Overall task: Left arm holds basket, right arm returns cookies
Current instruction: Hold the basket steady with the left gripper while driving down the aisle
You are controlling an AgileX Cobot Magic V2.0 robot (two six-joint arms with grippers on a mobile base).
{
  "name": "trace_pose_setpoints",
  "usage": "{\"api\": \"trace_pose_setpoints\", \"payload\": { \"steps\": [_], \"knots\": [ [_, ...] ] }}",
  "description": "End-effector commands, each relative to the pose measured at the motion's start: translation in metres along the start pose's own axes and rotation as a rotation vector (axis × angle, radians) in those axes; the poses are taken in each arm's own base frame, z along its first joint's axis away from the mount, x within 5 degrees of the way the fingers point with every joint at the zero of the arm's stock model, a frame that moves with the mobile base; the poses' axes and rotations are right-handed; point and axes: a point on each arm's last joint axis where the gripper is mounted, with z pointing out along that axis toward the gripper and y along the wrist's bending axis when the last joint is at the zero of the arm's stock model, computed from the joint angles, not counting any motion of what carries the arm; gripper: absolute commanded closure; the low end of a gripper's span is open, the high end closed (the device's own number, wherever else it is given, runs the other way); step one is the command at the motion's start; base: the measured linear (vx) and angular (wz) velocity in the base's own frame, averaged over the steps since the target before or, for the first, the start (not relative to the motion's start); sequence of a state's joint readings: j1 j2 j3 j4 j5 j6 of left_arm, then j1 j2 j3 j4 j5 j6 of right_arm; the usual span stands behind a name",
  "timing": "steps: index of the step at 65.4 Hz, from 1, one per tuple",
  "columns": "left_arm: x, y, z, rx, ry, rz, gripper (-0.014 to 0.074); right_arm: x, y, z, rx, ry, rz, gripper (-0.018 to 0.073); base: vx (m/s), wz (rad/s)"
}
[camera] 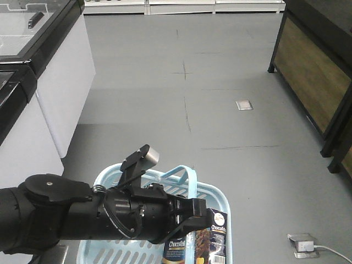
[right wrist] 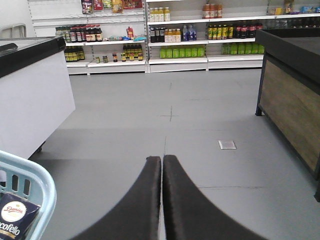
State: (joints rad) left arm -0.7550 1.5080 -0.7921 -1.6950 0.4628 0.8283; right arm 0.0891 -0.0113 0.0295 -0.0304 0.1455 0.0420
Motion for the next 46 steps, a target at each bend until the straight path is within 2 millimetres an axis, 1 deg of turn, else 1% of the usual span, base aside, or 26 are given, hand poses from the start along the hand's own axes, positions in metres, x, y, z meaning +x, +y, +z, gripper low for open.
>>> {"api": "trace_pose_setpoints", "payload": {
  "steps": [1,46],
  "knots": [
    [-0.0053,-0.0218,-0.0113,0.092,-0.027,0.007,0.0603,-0.0078,0.0001,-0.0011,0.001,-0.089,-0.005,0.0568,0.22,0.00],
    [-0.0053,-0.0218,-0.0113,0.092,-0.027,0.007,0.0603,-0.0078,0.0001,-0.0011,0.001,-0.089,-0.005,0.0568,0.25,-0.01]
  ]
}}
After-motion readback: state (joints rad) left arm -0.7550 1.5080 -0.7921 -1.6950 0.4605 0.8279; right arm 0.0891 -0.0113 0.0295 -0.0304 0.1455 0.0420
